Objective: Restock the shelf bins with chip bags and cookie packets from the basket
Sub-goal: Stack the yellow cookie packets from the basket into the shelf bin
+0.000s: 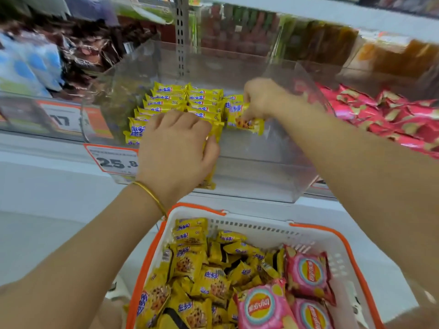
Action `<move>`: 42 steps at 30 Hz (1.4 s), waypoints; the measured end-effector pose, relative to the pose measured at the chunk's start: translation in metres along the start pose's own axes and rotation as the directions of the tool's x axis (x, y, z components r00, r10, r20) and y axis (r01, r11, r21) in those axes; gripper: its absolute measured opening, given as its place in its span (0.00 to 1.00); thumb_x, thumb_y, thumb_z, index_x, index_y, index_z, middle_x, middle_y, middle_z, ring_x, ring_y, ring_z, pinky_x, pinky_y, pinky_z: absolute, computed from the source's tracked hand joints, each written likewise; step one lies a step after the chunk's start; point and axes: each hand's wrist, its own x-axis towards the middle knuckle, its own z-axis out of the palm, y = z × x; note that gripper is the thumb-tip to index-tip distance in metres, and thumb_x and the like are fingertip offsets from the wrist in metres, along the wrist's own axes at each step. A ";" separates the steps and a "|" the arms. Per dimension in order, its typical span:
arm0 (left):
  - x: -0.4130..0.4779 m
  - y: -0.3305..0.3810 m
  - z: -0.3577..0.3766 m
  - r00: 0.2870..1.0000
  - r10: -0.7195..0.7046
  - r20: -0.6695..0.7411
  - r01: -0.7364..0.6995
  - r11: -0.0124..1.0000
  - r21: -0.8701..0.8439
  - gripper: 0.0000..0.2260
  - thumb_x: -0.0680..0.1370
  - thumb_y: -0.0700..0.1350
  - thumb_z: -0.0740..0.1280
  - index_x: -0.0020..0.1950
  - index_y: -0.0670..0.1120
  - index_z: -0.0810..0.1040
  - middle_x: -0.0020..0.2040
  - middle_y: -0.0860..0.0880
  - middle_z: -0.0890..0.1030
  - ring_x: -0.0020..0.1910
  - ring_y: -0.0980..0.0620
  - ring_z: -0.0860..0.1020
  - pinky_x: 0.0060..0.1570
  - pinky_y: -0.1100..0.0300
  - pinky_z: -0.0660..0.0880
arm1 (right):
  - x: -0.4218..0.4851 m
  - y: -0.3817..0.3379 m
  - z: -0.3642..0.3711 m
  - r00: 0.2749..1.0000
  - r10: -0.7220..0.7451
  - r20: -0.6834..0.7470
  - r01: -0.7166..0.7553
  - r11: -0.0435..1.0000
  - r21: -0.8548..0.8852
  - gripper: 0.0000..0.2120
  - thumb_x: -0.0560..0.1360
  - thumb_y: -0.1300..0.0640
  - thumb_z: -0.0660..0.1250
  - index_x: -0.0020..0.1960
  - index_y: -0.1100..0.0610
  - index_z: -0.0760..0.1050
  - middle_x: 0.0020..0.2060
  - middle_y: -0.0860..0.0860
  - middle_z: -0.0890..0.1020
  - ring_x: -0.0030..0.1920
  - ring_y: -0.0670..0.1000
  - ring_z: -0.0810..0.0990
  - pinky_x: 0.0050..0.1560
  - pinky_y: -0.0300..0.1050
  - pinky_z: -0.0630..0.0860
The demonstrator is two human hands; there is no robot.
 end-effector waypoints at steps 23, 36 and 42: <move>-0.065 -0.007 -0.035 0.958 0.142 -0.250 -0.217 0.928 -0.303 0.10 0.74 0.39 0.61 0.46 0.41 0.82 0.39 0.46 0.81 0.35 0.44 0.77 0.34 0.52 0.73 | -0.084 -0.023 -0.006 0.766 0.308 -0.564 -0.101 0.924 0.368 0.07 0.66 0.66 0.64 0.39 0.59 0.80 0.25 0.52 0.70 0.34 0.40 0.76 0.43 0.33 0.69; -0.081 -0.034 -0.015 0.996 -0.050 0.070 0.067 0.965 -0.255 0.11 0.73 0.45 0.60 0.46 0.50 0.81 0.36 0.56 0.78 0.35 0.51 0.76 0.31 0.62 0.67 | -0.140 -0.119 0.264 0.940 -0.231 0.251 0.241 0.971 -0.007 0.24 0.70 0.67 0.68 0.64 0.60 0.68 0.62 0.57 0.71 0.64 0.60 0.68 0.61 0.55 0.69; -0.076 -0.022 -0.025 0.986 -0.015 -0.166 -0.047 0.931 -0.362 0.10 0.74 0.42 0.60 0.51 0.46 0.80 0.35 0.57 0.73 0.34 0.58 0.70 0.30 0.57 0.71 | -0.149 -0.105 0.239 0.938 -0.219 0.269 0.247 0.966 -0.075 0.10 0.73 0.62 0.69 0.53 0.57 0.74 0.50 0.53 0.77 0.56 0.56 0.74 0.50 0.49 0.69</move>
